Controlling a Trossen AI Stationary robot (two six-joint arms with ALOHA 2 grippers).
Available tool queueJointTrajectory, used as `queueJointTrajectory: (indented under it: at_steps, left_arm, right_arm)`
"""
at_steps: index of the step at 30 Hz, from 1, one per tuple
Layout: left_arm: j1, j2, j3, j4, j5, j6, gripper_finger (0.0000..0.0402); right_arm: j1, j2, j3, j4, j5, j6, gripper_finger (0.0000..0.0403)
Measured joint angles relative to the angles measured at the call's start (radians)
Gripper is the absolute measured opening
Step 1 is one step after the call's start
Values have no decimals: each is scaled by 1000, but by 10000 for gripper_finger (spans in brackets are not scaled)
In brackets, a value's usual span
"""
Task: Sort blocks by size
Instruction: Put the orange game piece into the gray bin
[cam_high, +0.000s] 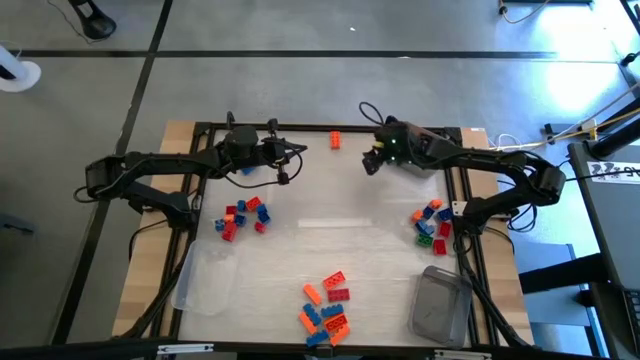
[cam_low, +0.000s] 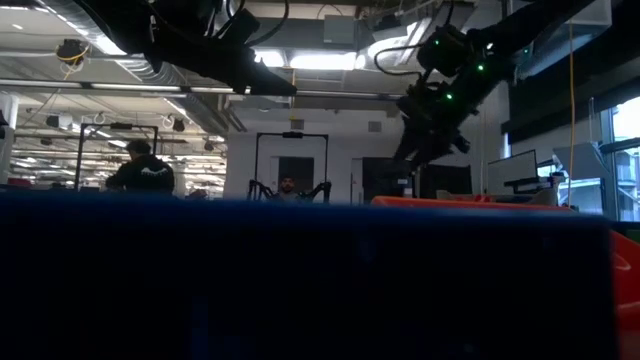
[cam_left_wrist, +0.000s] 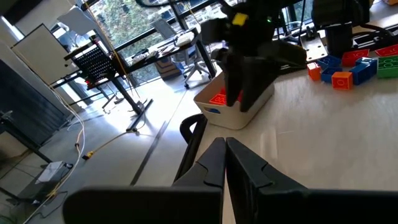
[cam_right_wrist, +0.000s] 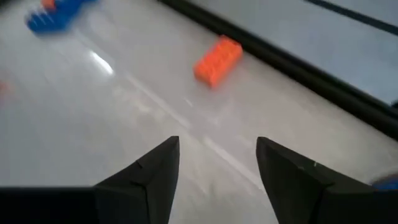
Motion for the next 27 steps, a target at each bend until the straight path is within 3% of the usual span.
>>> queueJointTrajectory:
  at_steps: [11,20,27]
  left_arm:
    - [0,0,0,0,0,0,0]
    - [0,0,0,1,0,0,0]
    - [0,0,0,1,0,0,0]
  right_arm:
    - [-3,171,4,313,0,27,214]
    - [-3,356,198,223,7,24,214]
    - [-3,508,386,84,81,0,214]
